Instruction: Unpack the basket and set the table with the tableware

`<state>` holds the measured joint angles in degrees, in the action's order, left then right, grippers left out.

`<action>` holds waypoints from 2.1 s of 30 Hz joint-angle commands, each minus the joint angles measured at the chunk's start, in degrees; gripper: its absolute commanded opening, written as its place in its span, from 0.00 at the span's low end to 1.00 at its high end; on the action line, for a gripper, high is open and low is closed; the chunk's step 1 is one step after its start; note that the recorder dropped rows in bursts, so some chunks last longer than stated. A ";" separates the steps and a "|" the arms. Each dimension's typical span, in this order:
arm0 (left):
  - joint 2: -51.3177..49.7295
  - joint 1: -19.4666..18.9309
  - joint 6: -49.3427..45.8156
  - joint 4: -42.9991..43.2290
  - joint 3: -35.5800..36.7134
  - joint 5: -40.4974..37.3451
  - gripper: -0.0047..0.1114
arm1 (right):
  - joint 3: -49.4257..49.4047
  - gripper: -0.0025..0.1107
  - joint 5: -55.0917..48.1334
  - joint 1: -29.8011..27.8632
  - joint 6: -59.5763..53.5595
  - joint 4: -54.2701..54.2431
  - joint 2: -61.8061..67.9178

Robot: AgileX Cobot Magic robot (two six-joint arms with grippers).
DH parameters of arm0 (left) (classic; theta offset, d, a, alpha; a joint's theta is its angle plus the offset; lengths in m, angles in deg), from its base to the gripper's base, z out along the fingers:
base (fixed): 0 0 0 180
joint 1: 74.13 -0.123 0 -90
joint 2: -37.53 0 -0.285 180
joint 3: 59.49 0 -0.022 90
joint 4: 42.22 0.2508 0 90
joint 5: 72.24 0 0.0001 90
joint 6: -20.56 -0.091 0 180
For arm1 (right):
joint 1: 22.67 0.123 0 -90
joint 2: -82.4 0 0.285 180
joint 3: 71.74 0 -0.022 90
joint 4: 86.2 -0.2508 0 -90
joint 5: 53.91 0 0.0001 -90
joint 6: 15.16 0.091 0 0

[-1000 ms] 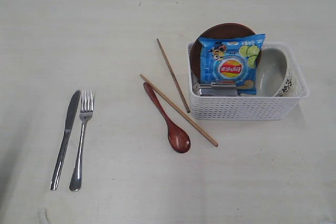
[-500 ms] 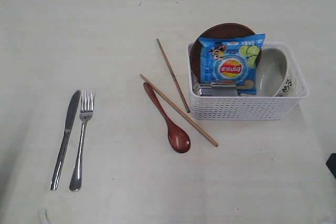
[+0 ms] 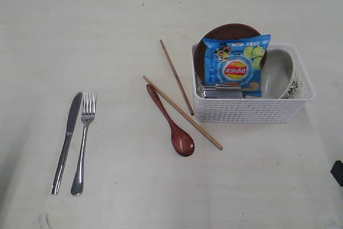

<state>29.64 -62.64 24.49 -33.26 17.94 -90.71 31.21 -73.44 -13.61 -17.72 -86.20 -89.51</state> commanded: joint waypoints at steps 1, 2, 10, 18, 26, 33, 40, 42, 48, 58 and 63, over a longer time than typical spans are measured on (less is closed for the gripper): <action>0.11 -0.12 -0.03 -0.03 -0.21 0.06 0.04 | -0.16 0.02 0.76 -0.41 1.62 0.49 -0.30; 0.11 -0.12 -0.03 -0.03 -0.21 0.06 0.04 | -0.16 0.02 0.76 -0.41 2.20 0.62 -0.30; 0.11 -0.12 -0.03 -0.03 -0.21 0.06 0.04 | -0.16 0.02 0.76 -0.41 4.97 3.46 -0.30; 0.11 -0.12 -0.03 -0.27 -0.21 0.06 0.04 | -0.16 0.02 0.76 -2.70 4.78 3.46 -0.30; 0.11 -0.12 -0.03 -0.71 -0.21 0.06 0.04 | -0.16 0.02 0.90 -3.43 5.00 3.46 -0.30; 0.11 -0.12 -0.03 -0.71 -0.21 0.06 0.04 | -0.16 0.02 1.03 -3.43 4.88 -0.35 -0.30; 0.11 -0.12 -0.03 -0.71 -0.21 0.06 0.04 | -0.16 0.02 1.03 -3.43 4.88 -1.24 -0.30; 0.11 -0.12 -0.03 -0.71 -0.21 0.06 0.04 | -0.16 0.02 1.03 -3.43 4.88 -1.24 -0.30; 0.11 -0.12 -0.03 -0.71 -0.21 0.06 0.04 | -0.16 0.02 1.03 -3.43 4.88 -1.24 -0.30; 0.11 -0.12 0.20 6.35 -0.21 8.10 0.04 | -0.16 0.02 1.03 -3.43 4.88 -1.24 -0.30; 0.11 -0.12 9.40 -5.34 -0.21 26.94 0.04 | -0.16 0.02 1.03 -3.43 4.88 -1.24 -0.30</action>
<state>29.64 -62.64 28.93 -33.41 17.94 -75.31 31.21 -73.44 -16.78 -12.92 -87.19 -89.51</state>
